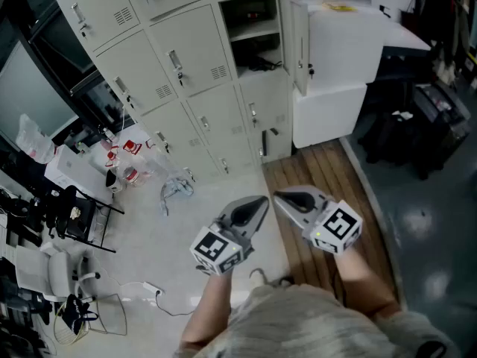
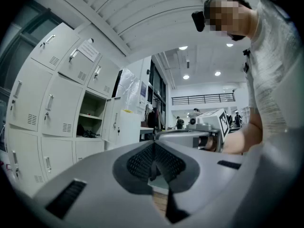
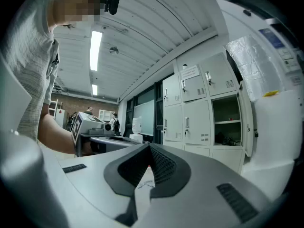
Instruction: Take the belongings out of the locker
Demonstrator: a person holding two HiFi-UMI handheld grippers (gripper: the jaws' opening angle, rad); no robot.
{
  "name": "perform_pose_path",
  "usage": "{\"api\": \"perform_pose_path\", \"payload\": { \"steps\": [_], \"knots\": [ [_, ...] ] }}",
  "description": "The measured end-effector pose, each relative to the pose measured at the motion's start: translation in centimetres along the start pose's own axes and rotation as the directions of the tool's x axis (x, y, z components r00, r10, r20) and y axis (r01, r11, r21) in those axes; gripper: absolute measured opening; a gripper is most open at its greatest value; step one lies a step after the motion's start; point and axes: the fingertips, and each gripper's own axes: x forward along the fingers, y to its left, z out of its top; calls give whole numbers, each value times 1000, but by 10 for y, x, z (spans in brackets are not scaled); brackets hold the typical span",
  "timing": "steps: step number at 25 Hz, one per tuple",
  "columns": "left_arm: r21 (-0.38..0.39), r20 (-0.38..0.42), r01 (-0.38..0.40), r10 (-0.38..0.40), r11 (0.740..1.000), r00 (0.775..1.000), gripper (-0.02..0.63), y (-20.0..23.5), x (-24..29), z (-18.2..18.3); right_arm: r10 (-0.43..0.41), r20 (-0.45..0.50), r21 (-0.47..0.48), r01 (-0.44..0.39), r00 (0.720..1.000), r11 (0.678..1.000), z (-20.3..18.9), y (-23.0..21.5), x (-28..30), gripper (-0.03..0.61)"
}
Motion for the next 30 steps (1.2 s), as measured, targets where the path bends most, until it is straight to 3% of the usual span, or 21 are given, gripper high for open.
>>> {"api": "perform_pose_path", "payload": {
  "steps": [18,23,30],
  "knots": [
    [29,2,-33,33,999,999,3,13,-4,-4,69,13,5,-69,998,998,-1,-1,19,0],
    [-11,1,-52,52,999,999,3,43,-3,-14,88,63,58,-92,994,994,-1,-14,42,2],
    [-38,16,-20,21,999,1000,3,108,17,-19,38,19,53,-39,999,998,-14,-62,90,2]
  ]
}}
